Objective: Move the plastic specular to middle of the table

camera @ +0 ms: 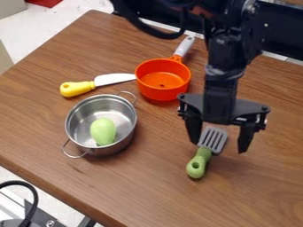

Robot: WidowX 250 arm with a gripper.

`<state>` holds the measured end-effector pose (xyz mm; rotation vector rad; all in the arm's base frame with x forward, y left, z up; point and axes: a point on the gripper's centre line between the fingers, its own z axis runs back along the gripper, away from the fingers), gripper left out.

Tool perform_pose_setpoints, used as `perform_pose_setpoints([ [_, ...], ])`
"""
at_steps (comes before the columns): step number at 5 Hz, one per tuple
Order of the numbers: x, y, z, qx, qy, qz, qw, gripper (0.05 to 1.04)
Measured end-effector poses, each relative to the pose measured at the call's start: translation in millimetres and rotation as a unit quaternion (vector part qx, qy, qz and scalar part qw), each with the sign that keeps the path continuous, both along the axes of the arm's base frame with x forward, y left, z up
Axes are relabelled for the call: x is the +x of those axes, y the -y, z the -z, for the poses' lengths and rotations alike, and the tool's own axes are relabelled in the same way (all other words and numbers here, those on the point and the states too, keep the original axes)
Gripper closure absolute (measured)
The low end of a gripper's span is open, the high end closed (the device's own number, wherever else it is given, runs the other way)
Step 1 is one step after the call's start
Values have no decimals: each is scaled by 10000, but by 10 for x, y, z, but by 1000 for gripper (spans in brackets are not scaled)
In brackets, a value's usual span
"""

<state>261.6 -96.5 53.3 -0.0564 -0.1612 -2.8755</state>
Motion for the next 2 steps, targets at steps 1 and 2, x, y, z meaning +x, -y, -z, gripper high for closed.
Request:
perform_pose_setpoints([
  [1, 124, 101, -126, -45, 155, -392, 9991, 85],
  [2, 339, 167, -205, -58, 134, -710, 9974, 85],
])
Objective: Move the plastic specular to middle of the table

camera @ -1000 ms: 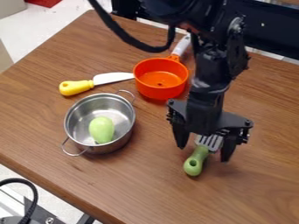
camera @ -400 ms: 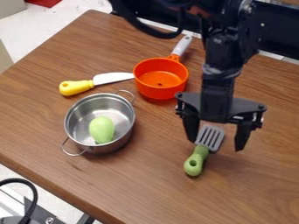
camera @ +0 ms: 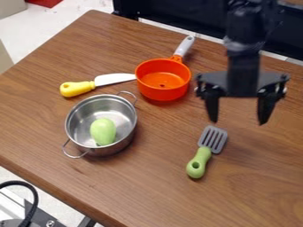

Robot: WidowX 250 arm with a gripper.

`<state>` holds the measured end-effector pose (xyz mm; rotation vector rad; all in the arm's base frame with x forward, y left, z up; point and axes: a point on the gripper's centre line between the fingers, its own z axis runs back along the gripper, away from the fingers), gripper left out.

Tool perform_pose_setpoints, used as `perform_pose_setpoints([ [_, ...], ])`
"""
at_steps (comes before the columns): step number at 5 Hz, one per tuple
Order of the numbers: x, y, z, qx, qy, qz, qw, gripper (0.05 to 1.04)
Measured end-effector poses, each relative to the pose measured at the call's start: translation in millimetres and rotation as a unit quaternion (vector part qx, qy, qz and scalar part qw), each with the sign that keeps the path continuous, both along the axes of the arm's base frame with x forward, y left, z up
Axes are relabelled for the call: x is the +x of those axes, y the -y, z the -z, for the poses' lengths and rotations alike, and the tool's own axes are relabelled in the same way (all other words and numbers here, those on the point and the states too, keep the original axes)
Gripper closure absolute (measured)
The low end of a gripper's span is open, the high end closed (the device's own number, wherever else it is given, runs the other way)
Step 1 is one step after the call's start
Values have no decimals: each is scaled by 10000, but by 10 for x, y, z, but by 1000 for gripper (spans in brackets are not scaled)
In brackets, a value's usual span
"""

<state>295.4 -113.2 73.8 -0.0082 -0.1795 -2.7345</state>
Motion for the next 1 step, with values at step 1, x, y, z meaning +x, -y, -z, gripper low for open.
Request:
perform_pose_setpoints([
  [1, 217, 48, -149, -186, -22, -819, 9965, 85],
])
